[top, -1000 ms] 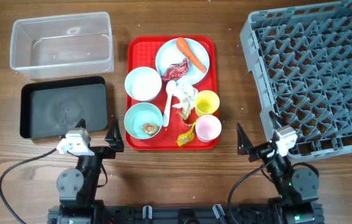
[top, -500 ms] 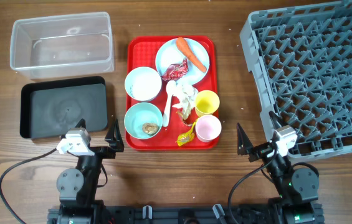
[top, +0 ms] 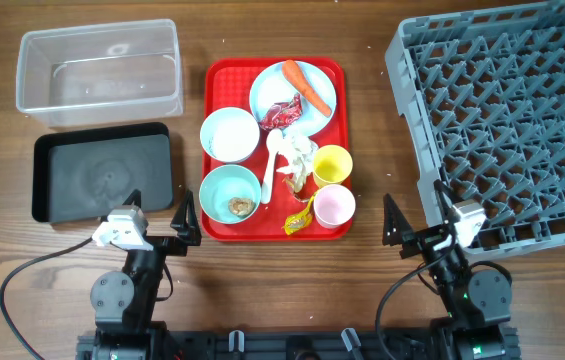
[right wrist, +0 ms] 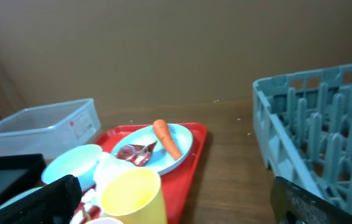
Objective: Sort waste into correct bins and load items into the dishwasher rack
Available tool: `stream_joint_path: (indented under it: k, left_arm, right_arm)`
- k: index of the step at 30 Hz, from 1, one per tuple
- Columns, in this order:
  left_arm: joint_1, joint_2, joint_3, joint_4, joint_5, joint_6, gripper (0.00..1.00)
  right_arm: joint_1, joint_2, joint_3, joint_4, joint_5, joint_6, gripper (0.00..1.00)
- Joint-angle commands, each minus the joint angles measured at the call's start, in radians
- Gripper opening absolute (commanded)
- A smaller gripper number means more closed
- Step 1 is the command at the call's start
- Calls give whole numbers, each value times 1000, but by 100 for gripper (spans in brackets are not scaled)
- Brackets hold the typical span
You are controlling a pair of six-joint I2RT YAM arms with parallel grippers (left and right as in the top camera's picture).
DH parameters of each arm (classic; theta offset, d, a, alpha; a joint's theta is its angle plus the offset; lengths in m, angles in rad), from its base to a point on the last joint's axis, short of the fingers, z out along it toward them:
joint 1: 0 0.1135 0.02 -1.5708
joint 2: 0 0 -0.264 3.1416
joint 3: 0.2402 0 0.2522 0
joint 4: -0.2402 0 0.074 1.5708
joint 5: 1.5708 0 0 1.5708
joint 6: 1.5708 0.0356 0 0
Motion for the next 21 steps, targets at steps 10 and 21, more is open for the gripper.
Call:
stream_joint_path:
  k: [10, 21]
  left_arm:
    - [-3, 40, 83, -45, 120, -85, 100]
    - [-3, 652, 700, -318, 102, 37, 100]
  right_arm:
    - [5, 252, 397, -209, -129, -210, 100]
    - [5, 1054, 1110, -458, -213, -325, 100]
